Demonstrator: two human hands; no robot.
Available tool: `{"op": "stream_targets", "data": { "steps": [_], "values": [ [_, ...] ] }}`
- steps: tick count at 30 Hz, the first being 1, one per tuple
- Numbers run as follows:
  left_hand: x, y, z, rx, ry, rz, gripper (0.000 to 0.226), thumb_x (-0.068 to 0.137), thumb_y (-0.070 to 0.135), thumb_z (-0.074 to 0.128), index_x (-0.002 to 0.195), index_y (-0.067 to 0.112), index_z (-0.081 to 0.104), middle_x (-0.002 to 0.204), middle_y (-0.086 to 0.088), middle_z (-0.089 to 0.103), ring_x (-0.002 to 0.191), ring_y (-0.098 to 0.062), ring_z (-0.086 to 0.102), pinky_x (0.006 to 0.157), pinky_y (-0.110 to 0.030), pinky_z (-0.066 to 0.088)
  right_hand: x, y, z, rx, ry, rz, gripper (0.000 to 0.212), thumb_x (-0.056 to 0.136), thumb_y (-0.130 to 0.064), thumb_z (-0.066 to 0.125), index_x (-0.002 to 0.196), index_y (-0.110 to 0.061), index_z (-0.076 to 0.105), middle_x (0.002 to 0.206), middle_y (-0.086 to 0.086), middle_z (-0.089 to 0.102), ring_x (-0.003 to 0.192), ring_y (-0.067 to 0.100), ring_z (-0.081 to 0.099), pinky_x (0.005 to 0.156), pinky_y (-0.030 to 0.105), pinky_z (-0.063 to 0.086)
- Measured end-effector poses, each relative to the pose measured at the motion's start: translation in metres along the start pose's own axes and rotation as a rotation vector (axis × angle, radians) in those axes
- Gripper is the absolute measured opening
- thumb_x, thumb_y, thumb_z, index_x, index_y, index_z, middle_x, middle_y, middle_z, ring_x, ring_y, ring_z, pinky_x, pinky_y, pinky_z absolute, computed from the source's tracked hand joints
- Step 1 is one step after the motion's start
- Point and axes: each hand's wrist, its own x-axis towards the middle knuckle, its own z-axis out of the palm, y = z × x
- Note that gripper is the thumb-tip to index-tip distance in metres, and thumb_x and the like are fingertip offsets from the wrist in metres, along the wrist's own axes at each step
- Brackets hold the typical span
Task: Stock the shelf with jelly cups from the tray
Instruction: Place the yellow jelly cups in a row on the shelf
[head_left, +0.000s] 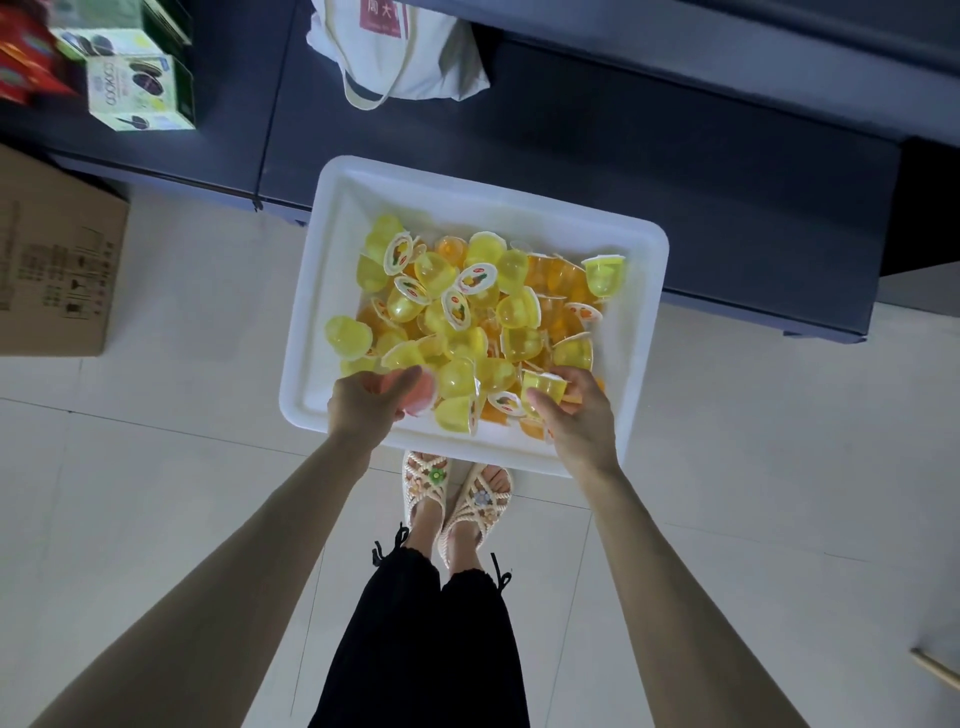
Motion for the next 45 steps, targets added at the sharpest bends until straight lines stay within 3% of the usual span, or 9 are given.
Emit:
{"op": "stream_targets", "data": {
  "steps": [3, 7, 13, 16, 20, 25, 33, 40, 45],
  "values": [
    [-0.025, 0.018, -0.009, -0.292, -0.029, -0.076, 0.033, 0.079, 0.023, 0.075, 0.098, -0.001, 0.064, 0.092, -0.016, 0.066, 0.073, -0.022, 0.066, 0.067, -0.025, 0.058, -0.015, -0.021, -0.009, 0.001, -0.007, -0.010, 0.042, 0.072, -0.035, 0.078, 0.107, -0.027, 0.057, 0.108, 0.000, 0.061, 0.095, 0.025, 0.064, 0.075, 0.034, 0.056],
    [-0.074, 0.056, -0.032, -0.566, -0.133, -0.077, 0.021, 0.081, 0.005, 0.069, 0.099, -0.004, 0.063, 0.090, -0.009, 0.065, 0.086, -0.020, 0.064, 0.078, -0.027, 0.056, -0.044, -0.066, -0.032, 0.064, -0.018, -0.031, 0.043, 0.076, -0.018, 0.079, 0.114, -0.018, 0.058, 0.095, -0.009, 0.057, 0.079, 0.009, 0.063, 0.071, 0.025, 0.054],
    [-0.172, 0.121, -0.072, -0.590, -0.526, 0.231, 0.005, 0.082, 0.008, 0.059, 0.084, 0.004, 0.060, 0.093, -0.002, 0.065, 0.102, -0.010, 0.061, 0.099, -0.030, 0.045, -0.112, -0.163, -0.085, 0.183, -0.087, -0.114, 0.048, 0.074, -0.015, 0.080, 0.117, -0.016, 0.059, 0.100, 0.001, 0.067, 0.082, 0.010, 0.068, 0.070, 0.023, 0.057],
    [-0.220, 0.162, -0.092, -0.648, -0.627, 0.428, 0.012, 0.082, 0.011, 0.059, 0.089, 0.001, 0.055, 0.093, -0.003, 0.059, 0.096, -0.011, 0.058, 0.091, -0.026, 0.045, -0.148, -0.227, -0.120, 0.216, -0.093, -0.245, 0.042, 0.076, -0.010, 0.077, 0.115, -0.012, 0.061, 0.092, 0.002, 0.066, 0.075, 0.009, 0.067, 0.070, 0.021, 0.057],
    [-0.295, 0.230, -0.126, -0.605, -0.512, 0.651, 0.033, 0.080, 0.019, 0.064, 0.107, 0.000, 0.064, 0.094, -0.006, 0.062, 0.080, -0.012, 0.057, 0.072, -0.020, 0.047, -0.191, -0.318, -0.163, 0.171, -0.057, -0.470, 0.034, 0.074, -0.006, 0.079, 0.104, -0.012, 0.066, 0.092, 0.002, 0.066, 0.078, 0.009, 0.066, 0.078, 0.028, 0.058],
    [-0.372, 0.312, -0.170, -0.659, -0.289, 0.877, 0.047, 0.069, 0.016, 0.077, 0.107, 0.013, 0.048, 0.107, -0.007, 0.066, 0.089, -0.018, 0.066, 0.082, -0.037, 0.054, -0.241, -0.420, -0.209, 0.127, 0.006, -0.761, 0.032, 0.071, -0.008, 0.080, 0.099, -0.017, 0.069, 0.097, 0.003, 0.070, 0.092, 0.018, 0.067, 0.084, 0.026, 0.054],
    [-0.429, 0.418, -0.226, -0.529, -0.057, 1.280, 0.036, 0.075, -0.002, 0.073, 0.100, 0.020, 0.059, 0.097, -0.002, 0.068, 0.086, -0.012, 0.064, 0.076, -0.015, 0.048, -0.283, -0.546, -0.252, 0.047, 0.087, -1.081, 0.031, 0.073, -0.014, 0.080, 0.098, -0.025, 0.066, 0.094, -0.009, 0.068, 0.084, 0.005, 0.064, 0.077, 0.020, 0.052],
    [-0.410, 0.510, -0.251, -0.276, 0.112, 1.414, 0.038, 0.069, 0.007, 0.080, 0.092, 0.024, 0.056, 0.096, 0.005, 0.068, 0.090, -0.017, 0.066, 0.083, -0.030, 0.052, -0.259, -0.620, -0.249, -0.034, 0.211, -1.139, 0.034, 0.074, -0.012, 0.078, 0.103, -0.021, 0.063, 0.105, -0.006, 0.063, 0.087, 0.003, 0.060, 0.072, 0.013, 0.045],
    [-0.375, 0.570, -0.260, -0.103, 0.190, 1.463, 0.037, 0.067, 0.008, 0.081, 0.090, 0.018, 0.053, 0.107, -0.005, 0.059, 0.092, -0.019, 0.059, 0.076, -0.019, 0.043, -0.218, -0.663, -0.236, -0.135, 0.342, -1.107, 0.037, 0.075, -0.011, 0.078, 0.107, -0.020, 0.062, 0.112, 0.002, 0.061, 0.096, 0.017, 0.060, 0.087, 0.030, 0.050]
  ]
}}
